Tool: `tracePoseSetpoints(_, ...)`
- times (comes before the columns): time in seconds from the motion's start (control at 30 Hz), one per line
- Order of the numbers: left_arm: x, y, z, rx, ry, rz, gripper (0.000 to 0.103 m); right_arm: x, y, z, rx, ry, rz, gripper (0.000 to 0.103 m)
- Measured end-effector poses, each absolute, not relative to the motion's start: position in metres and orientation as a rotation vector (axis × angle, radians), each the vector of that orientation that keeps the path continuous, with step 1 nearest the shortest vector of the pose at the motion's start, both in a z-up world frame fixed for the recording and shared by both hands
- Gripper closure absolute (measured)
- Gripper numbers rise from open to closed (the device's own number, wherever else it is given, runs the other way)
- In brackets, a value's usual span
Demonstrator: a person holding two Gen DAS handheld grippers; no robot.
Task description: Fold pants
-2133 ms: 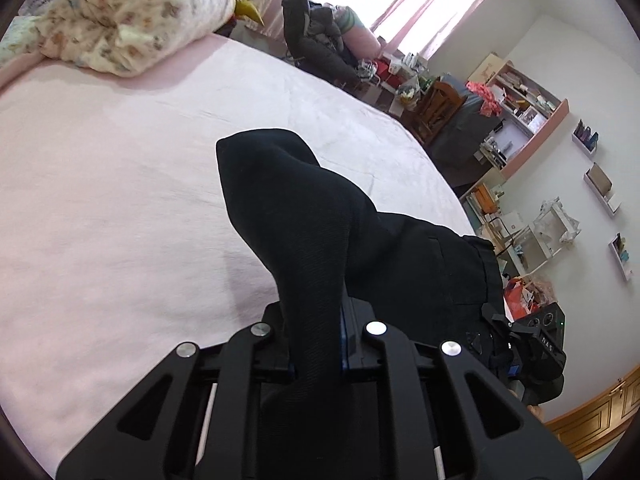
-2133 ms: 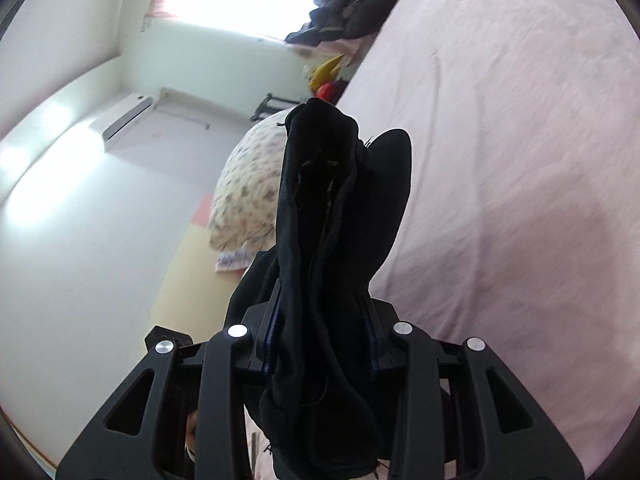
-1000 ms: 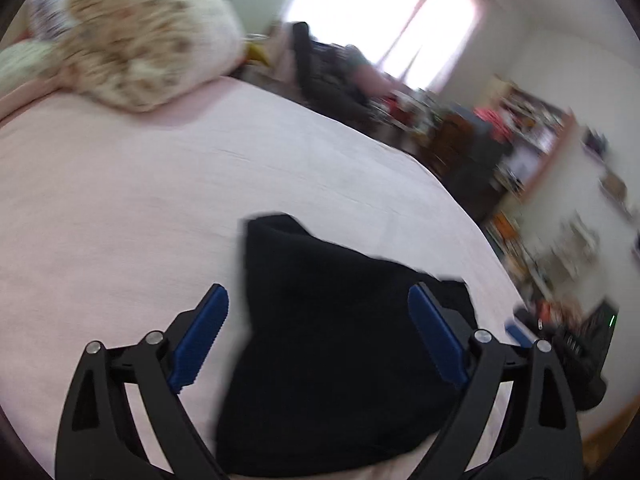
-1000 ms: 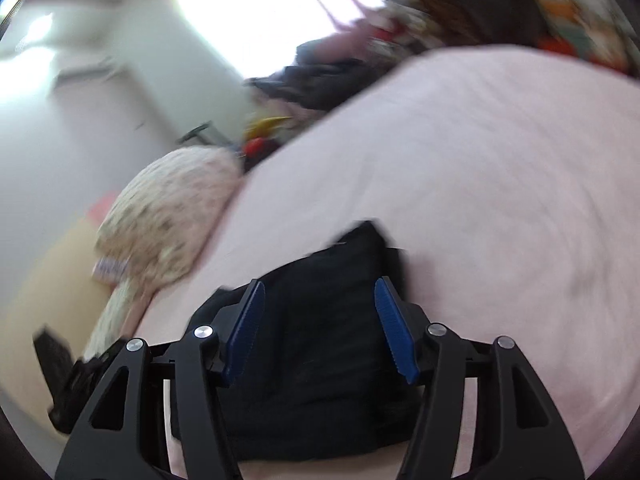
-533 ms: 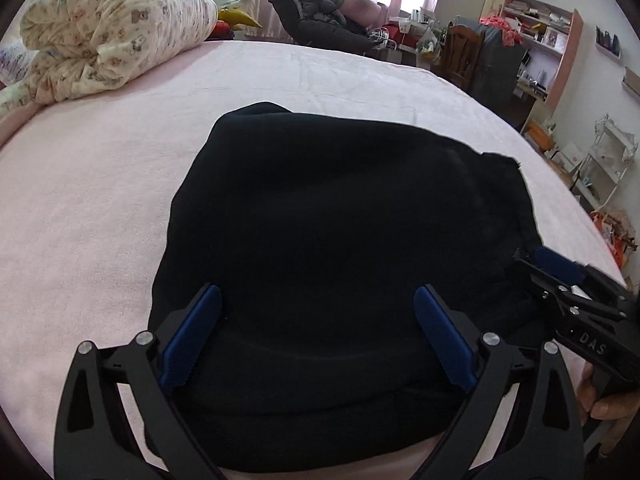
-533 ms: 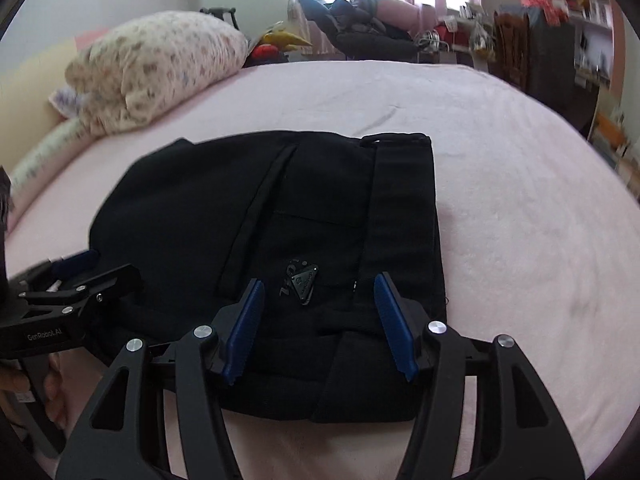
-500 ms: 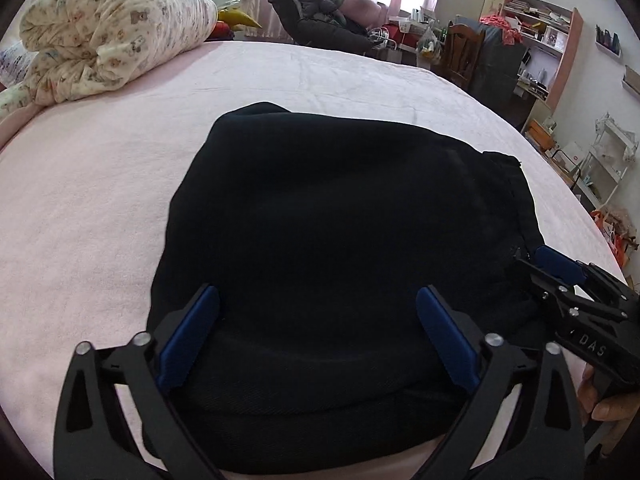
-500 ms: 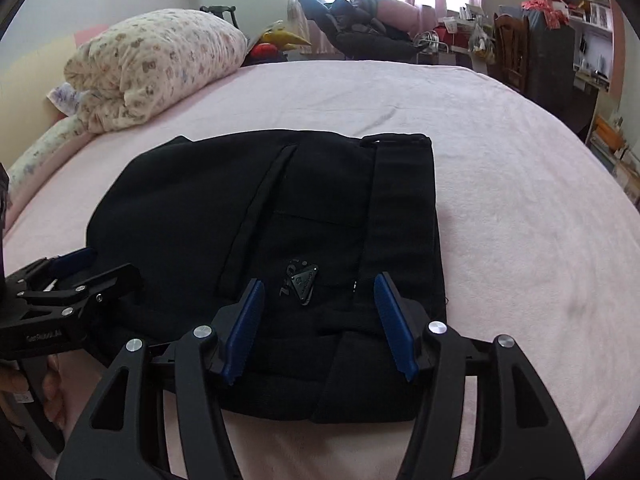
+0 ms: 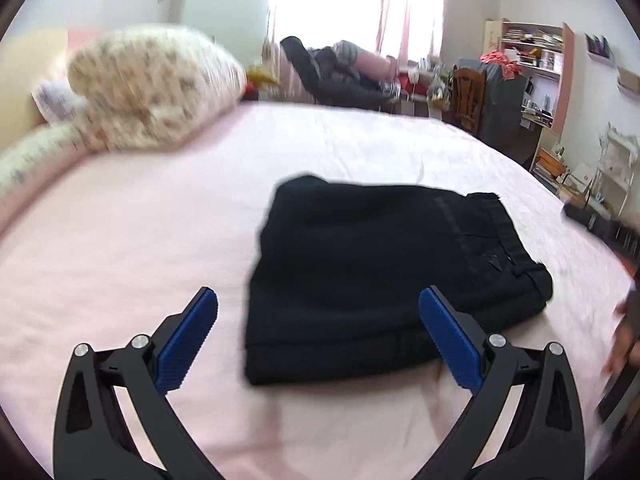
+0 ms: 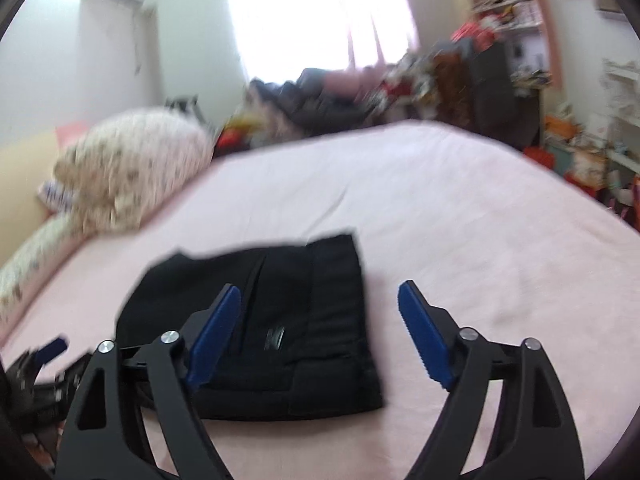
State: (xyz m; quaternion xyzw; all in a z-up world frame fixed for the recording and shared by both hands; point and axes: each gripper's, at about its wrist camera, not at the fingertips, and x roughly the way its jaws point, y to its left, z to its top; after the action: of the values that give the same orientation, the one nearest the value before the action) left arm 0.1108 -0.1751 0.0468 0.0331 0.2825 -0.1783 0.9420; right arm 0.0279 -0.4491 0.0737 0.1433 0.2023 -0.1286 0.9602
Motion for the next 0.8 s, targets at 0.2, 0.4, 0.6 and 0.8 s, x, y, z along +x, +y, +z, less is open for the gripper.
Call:
tracePoseSetpoints(0.2,0.037,-0.144,0.066,0.078,0.503,-0.379,0.002,-0.049,-0.43,0.095,0.275,0.273,-0.316,0.001)
tracePoseSetpoints(0.4,-0.015,-0.117,0.048,-0.052,0.428,-0.379,0.002,-0.096,-0.392,0.069,0.215,0.315,-0.281,0.001)
tracePoseSetpoints(0.6,-0.026,-0.126,0.03,0.004,0.418,-0.355,0.002,-0.106,-0.357,0.042,0.141,0.381,-0.249,0.001)
tracePoseSetpoints(0.8,-0.031,-0.149,0.022,0.124,0.406,-0.379,0.002,-0.094,-0.334,0.021,0.077,0.425,-0.22,0.001)
